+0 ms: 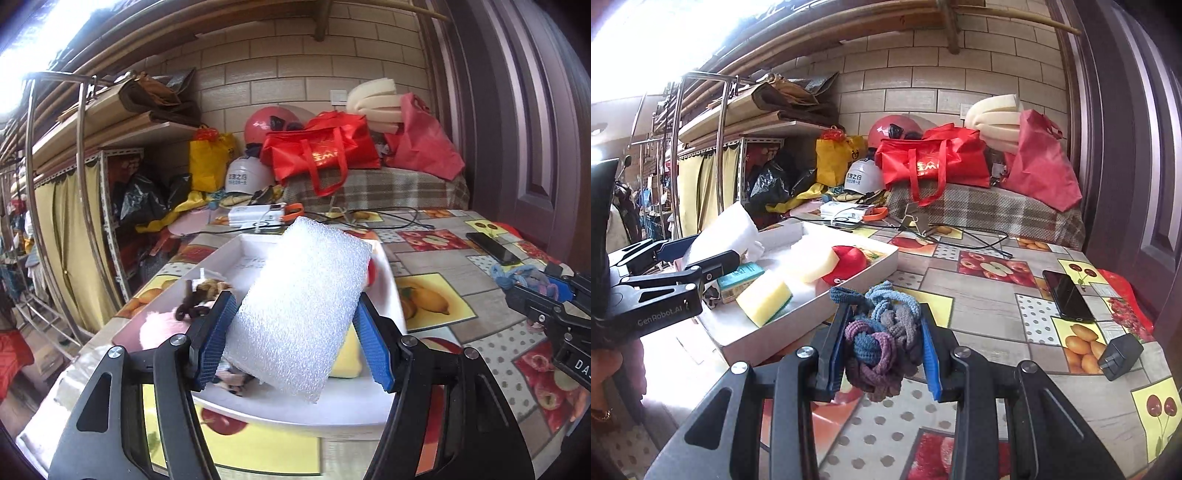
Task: Organize soft objects
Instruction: 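Carry the foam block and knotted rope into the tray and release both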
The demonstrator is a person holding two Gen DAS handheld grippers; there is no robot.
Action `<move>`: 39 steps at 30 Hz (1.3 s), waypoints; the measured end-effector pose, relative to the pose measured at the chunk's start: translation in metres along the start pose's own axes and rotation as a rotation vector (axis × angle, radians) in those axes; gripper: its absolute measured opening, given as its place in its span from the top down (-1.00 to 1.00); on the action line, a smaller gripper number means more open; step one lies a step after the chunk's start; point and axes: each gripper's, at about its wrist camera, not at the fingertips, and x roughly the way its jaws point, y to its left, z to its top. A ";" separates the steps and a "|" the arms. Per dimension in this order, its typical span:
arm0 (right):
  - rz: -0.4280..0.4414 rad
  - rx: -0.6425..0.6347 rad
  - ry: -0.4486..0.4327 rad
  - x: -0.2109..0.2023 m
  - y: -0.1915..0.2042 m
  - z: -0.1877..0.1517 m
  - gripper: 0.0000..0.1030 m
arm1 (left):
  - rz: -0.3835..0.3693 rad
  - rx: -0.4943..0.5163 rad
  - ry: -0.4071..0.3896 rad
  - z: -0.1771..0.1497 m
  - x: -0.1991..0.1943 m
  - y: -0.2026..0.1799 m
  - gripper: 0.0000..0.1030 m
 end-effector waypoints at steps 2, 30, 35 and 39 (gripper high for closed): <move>0.018 -0.001 -0.003 0.006 0.009 0.003 0.33 | 0.035 -0.027 0.001 0.000 0.004 0.016 -0.27; 0.153 -0.030 0.059 0.114 0.081 0.045 0.33 | 0.052 -0.083 0.112 0.019 0.084 0.062 -0.27; 0.155 -0.030 0.074 0.119 0.083 0.046 0.33 | 0.036 -0.102 0.132 0.020 0.090 0.065 -0.27; 0.150 -0.037 0.090 0.122 0.084 0.047 0.32 | 0.042 -0.090 0.149 0.020 0.093 0.063 -0.27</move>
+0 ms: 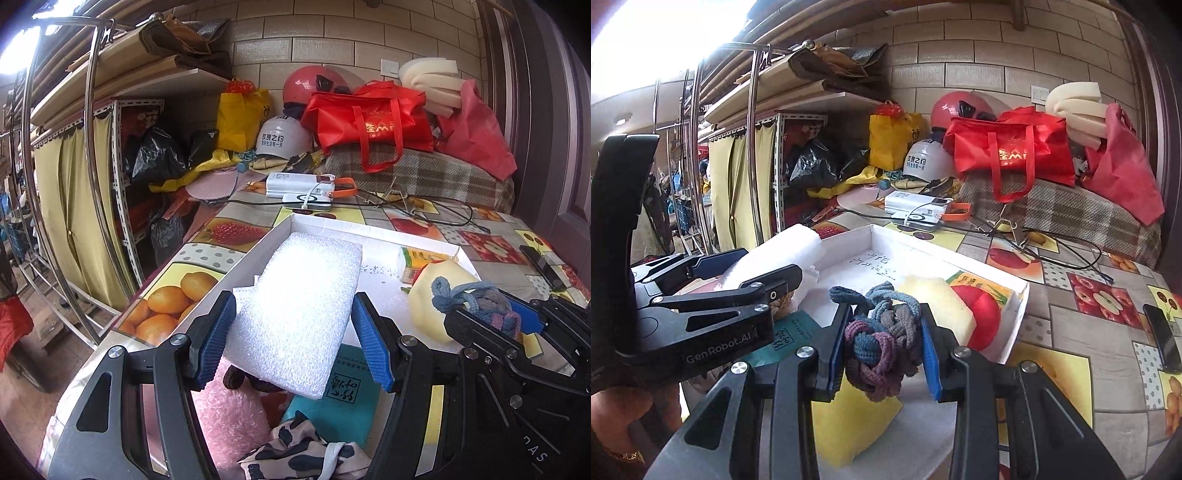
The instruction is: Organize soft objects
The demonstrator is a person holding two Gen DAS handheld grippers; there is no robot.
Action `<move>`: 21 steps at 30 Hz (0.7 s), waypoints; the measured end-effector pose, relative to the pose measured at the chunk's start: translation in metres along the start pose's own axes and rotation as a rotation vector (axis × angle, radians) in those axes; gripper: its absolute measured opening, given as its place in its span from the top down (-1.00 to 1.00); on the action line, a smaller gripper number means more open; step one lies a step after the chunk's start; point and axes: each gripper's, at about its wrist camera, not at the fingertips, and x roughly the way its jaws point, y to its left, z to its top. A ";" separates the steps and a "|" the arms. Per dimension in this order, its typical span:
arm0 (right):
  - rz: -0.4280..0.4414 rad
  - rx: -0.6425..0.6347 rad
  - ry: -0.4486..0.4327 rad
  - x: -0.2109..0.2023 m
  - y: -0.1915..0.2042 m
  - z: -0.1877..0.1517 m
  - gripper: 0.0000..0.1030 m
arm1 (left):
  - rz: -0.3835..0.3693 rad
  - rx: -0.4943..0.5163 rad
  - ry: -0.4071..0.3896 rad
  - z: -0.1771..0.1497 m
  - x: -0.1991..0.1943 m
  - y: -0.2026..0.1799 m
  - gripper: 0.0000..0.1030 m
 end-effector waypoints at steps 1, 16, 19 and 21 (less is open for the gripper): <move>-0.004 -0.001 0.005 0.000 0.000 0.000 0.32 | 0.008 0.005 0.001 0.000 0.000 -0.001 -0.27; -0.042 0.030 -0.013 -0.002 -0.006 0.001 -0.66 | 0.088 -0.070 -0.017 -0.002 -0.003 0.014 -1.00; -0.045 0.031 -0.027 -0.004 -0.007 0.001 -0.69 | 0.087 -0.071 -0.022 -0.002 -0.004 0.015 -1.00; -0.049 0.029 -0.033 -0.005 -0.007 0.001 -0.71 | 0.086 -0.075 -0.027 -0.002 -0.006 0.015 -1.00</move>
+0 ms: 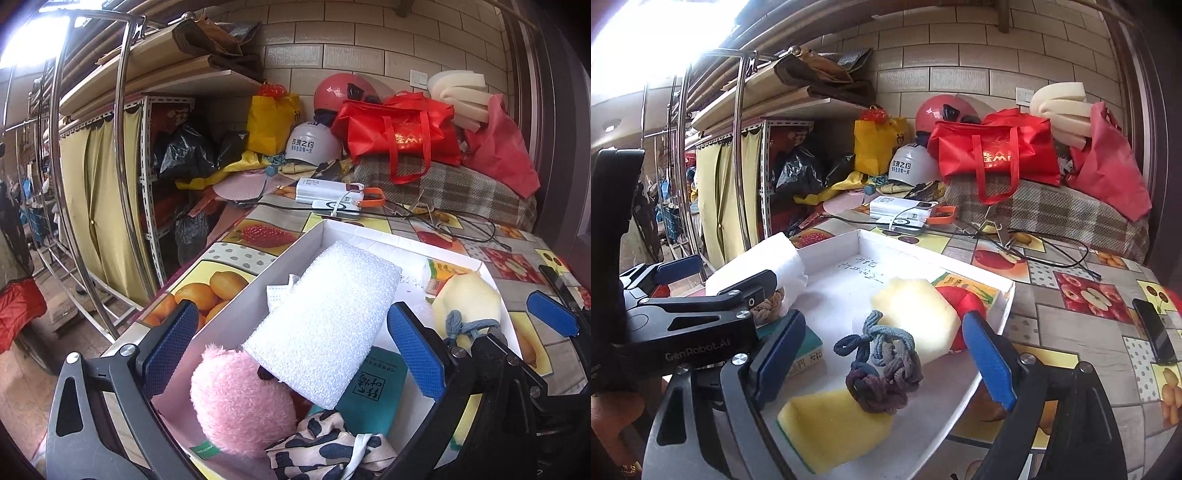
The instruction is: Organize soft objects
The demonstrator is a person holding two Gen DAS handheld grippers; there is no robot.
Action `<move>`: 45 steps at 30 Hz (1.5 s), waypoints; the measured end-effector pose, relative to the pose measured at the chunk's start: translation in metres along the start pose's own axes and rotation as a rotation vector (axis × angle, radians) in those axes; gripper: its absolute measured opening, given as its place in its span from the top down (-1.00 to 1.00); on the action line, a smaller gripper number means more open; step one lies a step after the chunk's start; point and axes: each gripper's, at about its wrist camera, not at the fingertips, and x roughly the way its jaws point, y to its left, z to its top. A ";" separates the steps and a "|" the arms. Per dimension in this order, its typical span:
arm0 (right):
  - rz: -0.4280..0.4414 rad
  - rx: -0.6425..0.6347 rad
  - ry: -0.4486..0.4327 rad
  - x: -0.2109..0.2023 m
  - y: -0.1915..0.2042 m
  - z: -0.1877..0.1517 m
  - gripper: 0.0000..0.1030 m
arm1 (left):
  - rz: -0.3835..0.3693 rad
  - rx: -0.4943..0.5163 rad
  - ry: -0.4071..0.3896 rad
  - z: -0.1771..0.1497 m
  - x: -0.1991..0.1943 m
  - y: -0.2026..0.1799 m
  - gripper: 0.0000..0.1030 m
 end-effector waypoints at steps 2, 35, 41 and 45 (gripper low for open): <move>-0.006 -0.001 -0.010 -0.001 0.001 0.000 -0.75 | -0.003 -0.004 -0.004 0.000 -0.001 0.001 -1.00; -0.062 0.044 -0.155 -0.032 -0.006 -0.007 -1.00 | -0.008 -0.018 -0.072 0.000 -0.015 0.002 -1.00; -0.070 0.056 -0.159 -0.044 -0.008 -0.012 -1.00 | -0.011 -0.032 -0.065 -0.005 -0.023 0.002 -1.00; -0.071 0.057 -0.163 -0.059 -0.012 -0.019 -1.00 | -0.041 -0.030 -0.045 -0.013 -0.036 -0.004 -1.00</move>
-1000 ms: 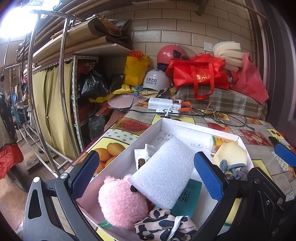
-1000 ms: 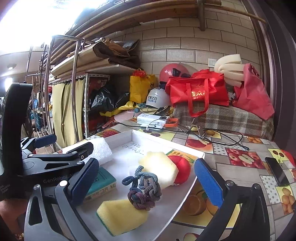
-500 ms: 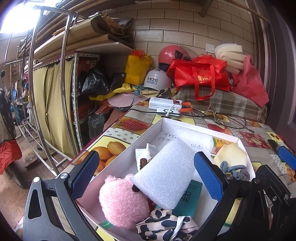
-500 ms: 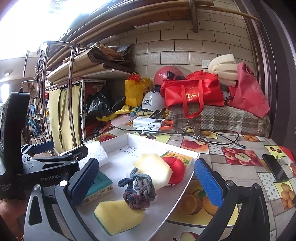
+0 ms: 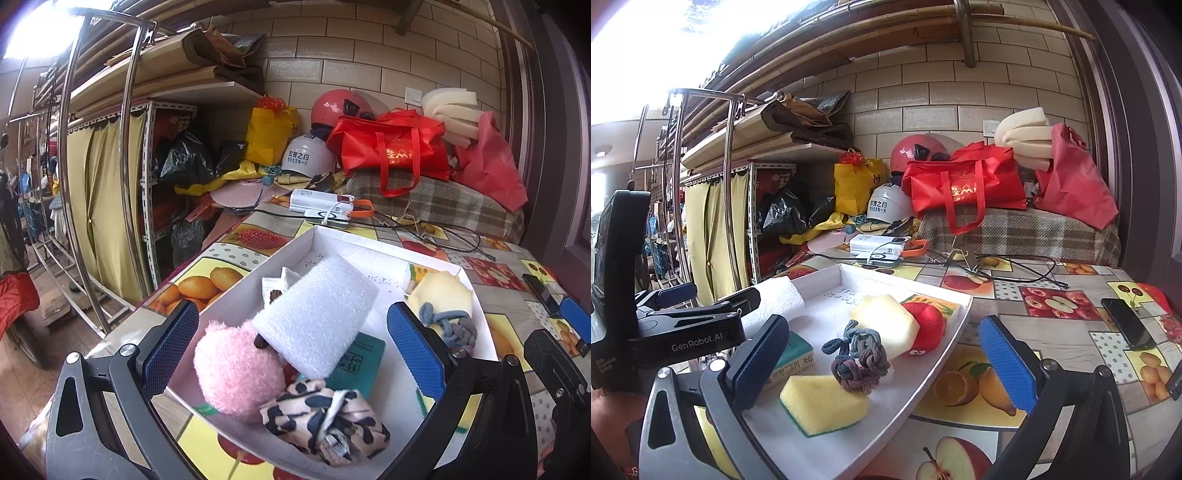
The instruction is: Organize soft objects
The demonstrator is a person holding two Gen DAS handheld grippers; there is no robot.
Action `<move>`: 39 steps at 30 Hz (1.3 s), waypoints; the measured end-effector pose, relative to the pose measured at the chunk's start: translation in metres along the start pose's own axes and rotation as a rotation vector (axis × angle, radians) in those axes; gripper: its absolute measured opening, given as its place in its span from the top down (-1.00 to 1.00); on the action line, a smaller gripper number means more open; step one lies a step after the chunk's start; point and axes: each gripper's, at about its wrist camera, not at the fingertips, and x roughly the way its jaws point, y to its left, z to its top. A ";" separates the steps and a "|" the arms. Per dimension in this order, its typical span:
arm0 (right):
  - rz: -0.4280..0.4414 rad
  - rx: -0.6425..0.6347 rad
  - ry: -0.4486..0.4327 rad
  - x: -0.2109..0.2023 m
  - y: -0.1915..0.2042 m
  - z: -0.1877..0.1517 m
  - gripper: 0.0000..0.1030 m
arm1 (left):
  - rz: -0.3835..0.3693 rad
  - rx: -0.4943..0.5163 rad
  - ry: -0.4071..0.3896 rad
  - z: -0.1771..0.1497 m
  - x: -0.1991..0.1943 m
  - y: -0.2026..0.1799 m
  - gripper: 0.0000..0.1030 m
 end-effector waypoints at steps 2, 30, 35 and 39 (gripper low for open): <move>0.000 0.002 0.006 -0.009 -0.005 -0.003 -1.00 | -0.002 0.018 -0.008 -0.005 -0.010 -0.009 -1.00; -0.425 0.236 -0.150 -0.190 -0.131 -0.036 -1.00 | -0.131 0.174 0.113 -0.059 -0.094 -0.144 -1.00; -0.370 0.285 -0.161 -0.197 -0.139 -0.041 -1.00 | -0.124 0.166 0.113 -0.060 -0.094 -0.146 -1.00; -0.405 0.328 -0.141 -0.208 -0.150 -0.048 -1.00 | -0.160 0.219 0.105 -0.063 -0.097 -0.160 -1.00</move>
